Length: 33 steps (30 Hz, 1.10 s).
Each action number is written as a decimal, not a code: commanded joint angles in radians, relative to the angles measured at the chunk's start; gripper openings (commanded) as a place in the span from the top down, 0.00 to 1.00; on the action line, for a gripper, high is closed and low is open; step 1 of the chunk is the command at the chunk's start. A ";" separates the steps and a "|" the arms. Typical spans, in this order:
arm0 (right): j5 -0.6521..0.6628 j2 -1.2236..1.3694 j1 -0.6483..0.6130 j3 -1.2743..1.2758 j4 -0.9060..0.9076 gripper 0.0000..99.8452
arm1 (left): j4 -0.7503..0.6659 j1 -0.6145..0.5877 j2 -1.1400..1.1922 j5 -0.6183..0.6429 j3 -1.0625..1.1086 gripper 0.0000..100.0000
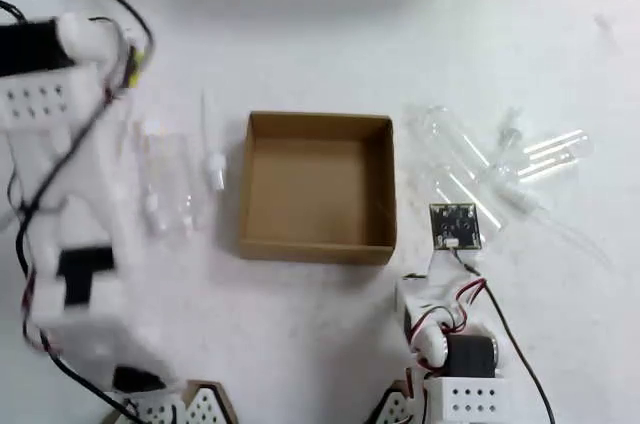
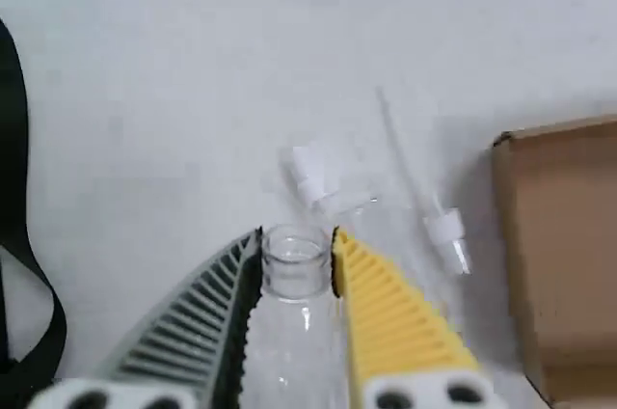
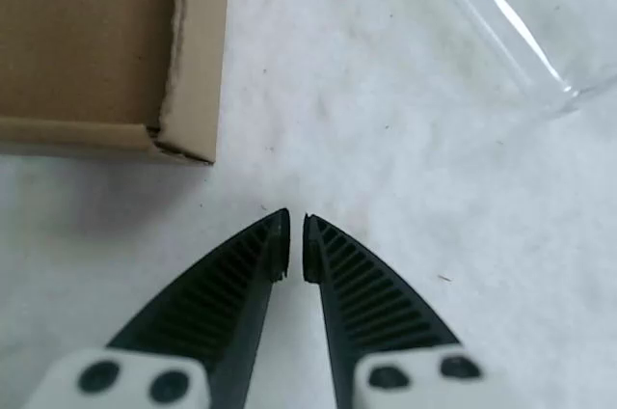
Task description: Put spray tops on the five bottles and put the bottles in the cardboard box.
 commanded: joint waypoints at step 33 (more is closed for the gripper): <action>0.006 -0.010 -0.010 0.009 0.005 0.98 | -1.970 0.493 -1.082 0.411 2.008 0.98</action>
